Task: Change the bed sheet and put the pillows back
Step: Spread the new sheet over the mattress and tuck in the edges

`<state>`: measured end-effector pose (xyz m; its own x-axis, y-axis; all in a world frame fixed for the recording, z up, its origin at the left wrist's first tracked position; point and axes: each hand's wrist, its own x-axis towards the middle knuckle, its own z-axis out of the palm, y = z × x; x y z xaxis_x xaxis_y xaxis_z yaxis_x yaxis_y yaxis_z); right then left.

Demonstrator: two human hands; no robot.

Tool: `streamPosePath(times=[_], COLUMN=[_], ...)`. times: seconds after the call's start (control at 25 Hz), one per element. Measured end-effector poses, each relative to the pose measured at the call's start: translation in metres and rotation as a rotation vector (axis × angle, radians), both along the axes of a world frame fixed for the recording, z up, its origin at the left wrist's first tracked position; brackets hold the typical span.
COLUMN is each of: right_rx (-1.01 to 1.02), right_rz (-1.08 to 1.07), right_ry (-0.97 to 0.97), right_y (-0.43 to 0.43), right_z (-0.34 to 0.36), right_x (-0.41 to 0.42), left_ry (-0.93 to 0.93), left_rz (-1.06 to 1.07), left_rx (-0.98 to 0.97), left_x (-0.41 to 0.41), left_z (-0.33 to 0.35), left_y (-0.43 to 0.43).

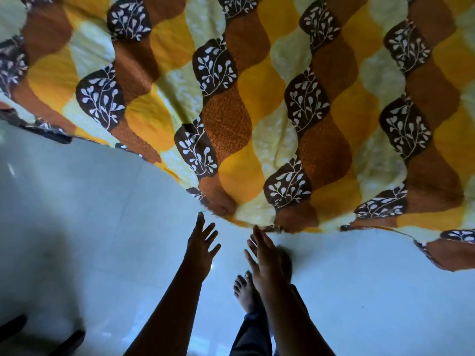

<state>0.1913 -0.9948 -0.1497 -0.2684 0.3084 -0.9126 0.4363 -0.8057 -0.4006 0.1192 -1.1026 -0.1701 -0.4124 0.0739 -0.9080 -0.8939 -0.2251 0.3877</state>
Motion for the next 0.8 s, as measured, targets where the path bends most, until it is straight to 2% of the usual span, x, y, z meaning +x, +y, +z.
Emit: streamPosePath(times=[0.24, 0.36, 0.56, 0.68, 0.8], right_rx=[-0.101, -0.155, -0.262, -0.275, -0.291], right_rz=[0.213, 0.249, 0.194, 0.115, -0.01], right_ry=[0.215, 0.254, 0.262, 0.238, 0.267], right_y=[-0.047, -0.066, -0.103, -0.12, -0.143], right_z=[-0.009, -0.021, -0.044, -0.05, -0.027], right_x=[-0.103, -0.151, -0.204, -0.212, -0.23], left_ry=[0.13, 0.139, 0.064, 0.08, 0.175], left_rz=[0.182, 0.242, 0.309, 0.445, 0.437], left_rx=[-0.018, -0.01, 0.027, 0.182, 0.336], left_x=[-0.106, -0.174, -0.258, -0.276, -0.281], left_z=[0.008, 0.005, -0.011, -0.016, -0.001], left_y=[-0.051, -0.066, -0.093, -0.116, -0.139])
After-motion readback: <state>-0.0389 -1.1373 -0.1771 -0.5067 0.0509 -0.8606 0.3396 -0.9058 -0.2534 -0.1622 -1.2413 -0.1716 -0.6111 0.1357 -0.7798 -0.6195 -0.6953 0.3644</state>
